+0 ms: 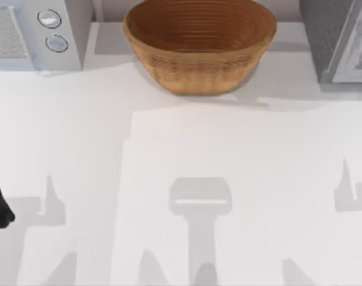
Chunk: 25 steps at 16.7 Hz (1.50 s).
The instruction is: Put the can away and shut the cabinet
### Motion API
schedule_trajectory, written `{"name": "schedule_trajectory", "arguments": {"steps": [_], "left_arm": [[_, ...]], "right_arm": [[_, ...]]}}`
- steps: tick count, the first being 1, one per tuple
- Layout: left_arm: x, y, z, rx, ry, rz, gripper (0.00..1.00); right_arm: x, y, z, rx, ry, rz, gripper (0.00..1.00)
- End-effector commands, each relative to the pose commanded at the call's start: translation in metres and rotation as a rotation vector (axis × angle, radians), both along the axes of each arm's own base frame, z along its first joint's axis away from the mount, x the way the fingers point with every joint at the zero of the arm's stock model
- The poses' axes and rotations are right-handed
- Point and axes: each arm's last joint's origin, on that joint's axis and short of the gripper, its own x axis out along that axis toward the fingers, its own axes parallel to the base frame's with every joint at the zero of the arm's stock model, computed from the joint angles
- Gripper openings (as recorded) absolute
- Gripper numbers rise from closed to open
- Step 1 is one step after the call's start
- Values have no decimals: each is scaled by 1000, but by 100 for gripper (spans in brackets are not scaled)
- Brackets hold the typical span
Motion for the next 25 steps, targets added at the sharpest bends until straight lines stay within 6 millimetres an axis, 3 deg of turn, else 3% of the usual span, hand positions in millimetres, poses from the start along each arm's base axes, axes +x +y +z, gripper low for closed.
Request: {"name": "schedule_trajectory", "arguments": {"steps": [3, 6, 12, 17, 21, 25], "left_arm": [[0, 0, 0, 0, 0, 0, 100], [0, 0, 0, 0, 0, 0, 100], [0, 0, 0, 0, 0, 0, 100], [0, 0, 0, 0, 0, 0, 100], [0, 0, 0, 0, 0, 0, 100], [0, 0, 0, 0, 0, 0, 100]], "right_arm": [[0, -1, -42, 13, 22, -12, 100], [1, -1, -60, 19, 30, -18, 100], [1, -1, -60, 19, 35, -15, 100], [6, -10, -36, 19, -35, -26, 100], [23, -30, -15, -5, -56, -27, 100], [47, -66, -8, -20, -34, -23, 100]]}}
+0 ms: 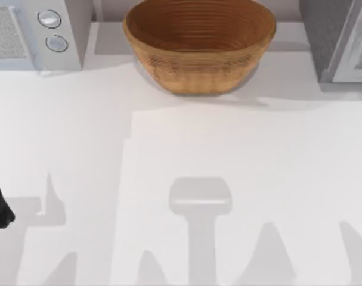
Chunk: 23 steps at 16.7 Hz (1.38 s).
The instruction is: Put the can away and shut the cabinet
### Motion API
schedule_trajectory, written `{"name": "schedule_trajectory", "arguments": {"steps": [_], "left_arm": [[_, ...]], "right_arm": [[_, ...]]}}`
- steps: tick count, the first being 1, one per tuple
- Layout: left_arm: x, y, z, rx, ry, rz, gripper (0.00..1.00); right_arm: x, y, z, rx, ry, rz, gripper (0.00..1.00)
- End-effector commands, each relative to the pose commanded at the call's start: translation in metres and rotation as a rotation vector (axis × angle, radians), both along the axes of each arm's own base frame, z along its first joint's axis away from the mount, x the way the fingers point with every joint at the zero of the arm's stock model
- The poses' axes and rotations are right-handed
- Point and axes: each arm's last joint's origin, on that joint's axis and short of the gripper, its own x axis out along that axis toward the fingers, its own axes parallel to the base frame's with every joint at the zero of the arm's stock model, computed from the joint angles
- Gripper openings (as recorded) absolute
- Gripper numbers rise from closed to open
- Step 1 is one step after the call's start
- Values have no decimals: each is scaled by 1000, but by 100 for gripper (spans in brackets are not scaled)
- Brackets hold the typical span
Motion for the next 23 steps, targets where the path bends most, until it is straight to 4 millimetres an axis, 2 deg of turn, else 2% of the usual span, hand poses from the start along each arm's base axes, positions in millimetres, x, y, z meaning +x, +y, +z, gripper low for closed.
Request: {"name": "schedule_trajectory", "arguments": {"steps": [5, 8, 11, 14, 19, 23], "left_arm": [[0, 0, 0, 0, 0, 0, 100], [0, 0, 0, 0, 0, 0, 100], [0, 0, 0, 0, 0, 0, 100], [0, 0, 0, 0, 0, 0, 100], [0, 0, 0, 0, 0, 0, 100], [0, 0, 0, 0, 0, 0, 100]], "right_arm": [[16, -65, -15, 13, 43, 6, 100], [13, -101, -32, 27, 60, 8, 100], [6, -126, -46, 37, 68, 8, 100], [2, -135, -52, 39, 69, 8, 100], [3, -134, -53, 43, 71, 10, 100], [11, -152, -35, 42, 68, 9, 100]]}}
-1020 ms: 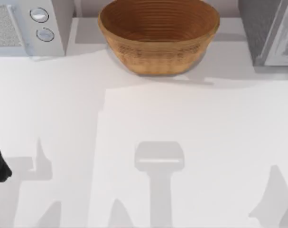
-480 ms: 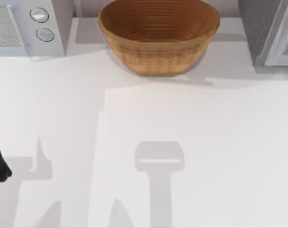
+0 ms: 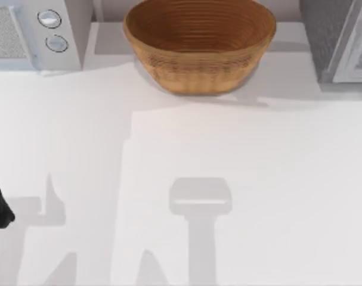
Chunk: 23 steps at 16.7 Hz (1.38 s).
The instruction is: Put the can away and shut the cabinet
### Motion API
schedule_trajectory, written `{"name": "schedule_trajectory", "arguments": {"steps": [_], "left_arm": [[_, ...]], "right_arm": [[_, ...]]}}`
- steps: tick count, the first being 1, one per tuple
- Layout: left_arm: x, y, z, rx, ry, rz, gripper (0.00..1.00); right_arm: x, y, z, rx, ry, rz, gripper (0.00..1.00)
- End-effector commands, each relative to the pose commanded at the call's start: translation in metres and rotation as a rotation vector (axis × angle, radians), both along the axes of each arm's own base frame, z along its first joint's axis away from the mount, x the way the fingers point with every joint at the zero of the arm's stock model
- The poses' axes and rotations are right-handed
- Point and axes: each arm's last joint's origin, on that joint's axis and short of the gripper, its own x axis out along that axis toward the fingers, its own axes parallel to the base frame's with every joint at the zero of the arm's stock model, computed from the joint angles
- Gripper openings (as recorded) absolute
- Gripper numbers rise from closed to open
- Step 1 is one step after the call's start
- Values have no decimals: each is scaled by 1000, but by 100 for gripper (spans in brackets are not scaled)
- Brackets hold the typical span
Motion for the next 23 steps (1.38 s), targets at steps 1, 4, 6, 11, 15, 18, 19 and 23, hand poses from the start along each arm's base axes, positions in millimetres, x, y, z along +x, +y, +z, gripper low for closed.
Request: {"name": "schedule_trajectory", "arguments": {"steps": [1, 4, 6, 11, 15, 18, 19, 23], "left_arm": [[0, 0, 0, 0, 0, 0, 100], [0, 0, 0, 0, 0, 0, 100], [0, 0, 0, 0, 0, 0, 100], [0, 0, 0, 0, 0, 0, 100], [0, 0, 0, 0, 0, 0, 100], [0, 0, 0, 0, 0, 0, 100], [0, 0, 0, 0, 0, 0, 100], [0, 0, 0, 0, 0, 0, 100]], "right_arm": [[4, -8, 9, -3, -2, 1, 100], [16, -33, 49, -7, -2, 6, 100], [23, -48, 83, 2, 4, 7, 100], [26, -56, 188, 39, 25, 3, 100], [13, -27, 269, 43, 27, 0, 100], [0, 2, 312, 19, 14, 0, 100], [-4, 9, 322, 11, 10, 0, 100], [-9, 19, 332, 0, 4, 1, 100]]}}
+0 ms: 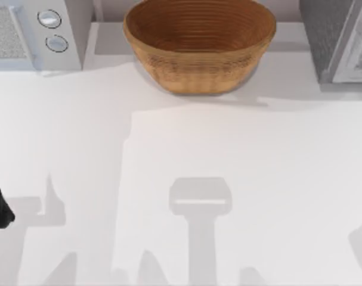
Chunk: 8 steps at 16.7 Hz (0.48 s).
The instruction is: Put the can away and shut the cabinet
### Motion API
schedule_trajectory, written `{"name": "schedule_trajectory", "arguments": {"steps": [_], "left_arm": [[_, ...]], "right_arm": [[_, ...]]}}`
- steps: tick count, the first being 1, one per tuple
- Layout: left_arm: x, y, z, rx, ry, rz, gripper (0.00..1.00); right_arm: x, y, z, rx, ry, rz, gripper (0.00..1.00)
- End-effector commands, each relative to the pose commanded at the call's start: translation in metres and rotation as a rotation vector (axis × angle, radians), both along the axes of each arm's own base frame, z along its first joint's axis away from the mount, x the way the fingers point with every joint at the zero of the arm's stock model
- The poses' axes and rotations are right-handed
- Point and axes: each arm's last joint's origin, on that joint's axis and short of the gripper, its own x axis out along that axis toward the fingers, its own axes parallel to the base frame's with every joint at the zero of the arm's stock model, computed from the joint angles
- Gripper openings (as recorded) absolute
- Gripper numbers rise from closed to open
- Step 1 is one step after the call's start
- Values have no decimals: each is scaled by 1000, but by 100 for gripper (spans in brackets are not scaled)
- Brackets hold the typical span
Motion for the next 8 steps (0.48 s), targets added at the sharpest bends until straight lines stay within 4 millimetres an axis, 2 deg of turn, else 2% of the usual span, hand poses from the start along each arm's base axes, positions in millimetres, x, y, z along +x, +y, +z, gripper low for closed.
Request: {"name": "schedule_trajectory", "arguments": {"steps": [5, 8], "left_arm": [[0, 0, 0, 0, 0, 0, 100], [0, 0, 0, 0, 0, 0, 100]], "right_arm": [[2, 0, 0, 2, -1, -3, 100], [19, 14, 2, 13, -6, -6, 100]]}}
